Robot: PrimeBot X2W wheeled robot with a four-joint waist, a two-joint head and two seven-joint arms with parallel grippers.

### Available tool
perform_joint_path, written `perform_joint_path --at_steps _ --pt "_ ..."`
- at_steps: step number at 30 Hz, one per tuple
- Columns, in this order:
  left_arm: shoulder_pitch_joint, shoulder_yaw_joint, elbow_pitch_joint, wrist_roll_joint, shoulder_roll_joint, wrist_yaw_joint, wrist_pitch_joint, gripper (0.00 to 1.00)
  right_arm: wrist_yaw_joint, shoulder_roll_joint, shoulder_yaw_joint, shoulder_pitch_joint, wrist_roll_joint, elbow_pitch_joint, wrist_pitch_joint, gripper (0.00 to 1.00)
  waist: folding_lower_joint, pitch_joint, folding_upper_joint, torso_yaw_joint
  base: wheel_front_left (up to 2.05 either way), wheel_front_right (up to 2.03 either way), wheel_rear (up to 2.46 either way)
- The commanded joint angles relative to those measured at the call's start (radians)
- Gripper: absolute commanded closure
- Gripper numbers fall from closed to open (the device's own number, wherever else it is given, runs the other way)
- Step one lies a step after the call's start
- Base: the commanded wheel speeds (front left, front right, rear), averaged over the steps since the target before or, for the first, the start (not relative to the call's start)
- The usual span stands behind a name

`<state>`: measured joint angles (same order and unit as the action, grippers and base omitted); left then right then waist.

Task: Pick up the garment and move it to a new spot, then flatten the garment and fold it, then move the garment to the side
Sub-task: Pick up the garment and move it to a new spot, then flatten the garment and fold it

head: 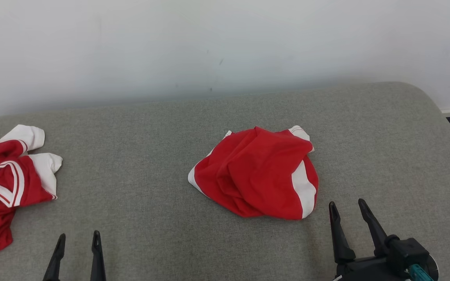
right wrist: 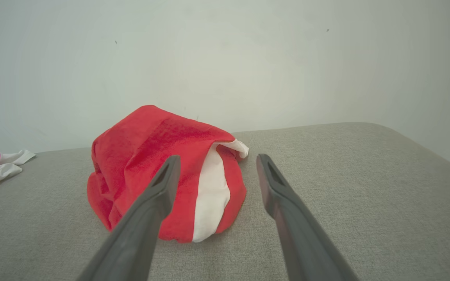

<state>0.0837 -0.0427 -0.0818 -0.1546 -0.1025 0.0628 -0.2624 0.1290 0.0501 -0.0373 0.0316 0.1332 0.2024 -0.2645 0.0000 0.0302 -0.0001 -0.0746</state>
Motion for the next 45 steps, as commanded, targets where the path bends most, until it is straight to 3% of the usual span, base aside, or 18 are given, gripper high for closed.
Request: perform_joint_path --at_steps 1,17,45 --pt "0.012 -0.010 -0.005 0.009 0.002 0.006 -0.002 0.00 0.003 0.000 -0.001 -0.012 -0.003 0.001 -0.002 0.00 0.0000 0.000 0.0001 0.001 0.00 0.00 0.00" --pt "0.007 -0.029 -0.062 0.086 0.032 0.041 -0.002 0.00 0.003 0.000 -0.006 -0.033 -0.030 0.045 -0.002 0.00 0.0000 -0.007 0.0001 0.008 0.00 0.00 0.00" --pt "0.030 -0.023 -0.026 0.140 0.042 0.041 -0.002 0.00 0.003 0.000 -0.013 -0.041 -0.025 0.050 -0.002 0.00 0.0000 -0.022 0.0001 0.011 0.00 0.00 0.00"
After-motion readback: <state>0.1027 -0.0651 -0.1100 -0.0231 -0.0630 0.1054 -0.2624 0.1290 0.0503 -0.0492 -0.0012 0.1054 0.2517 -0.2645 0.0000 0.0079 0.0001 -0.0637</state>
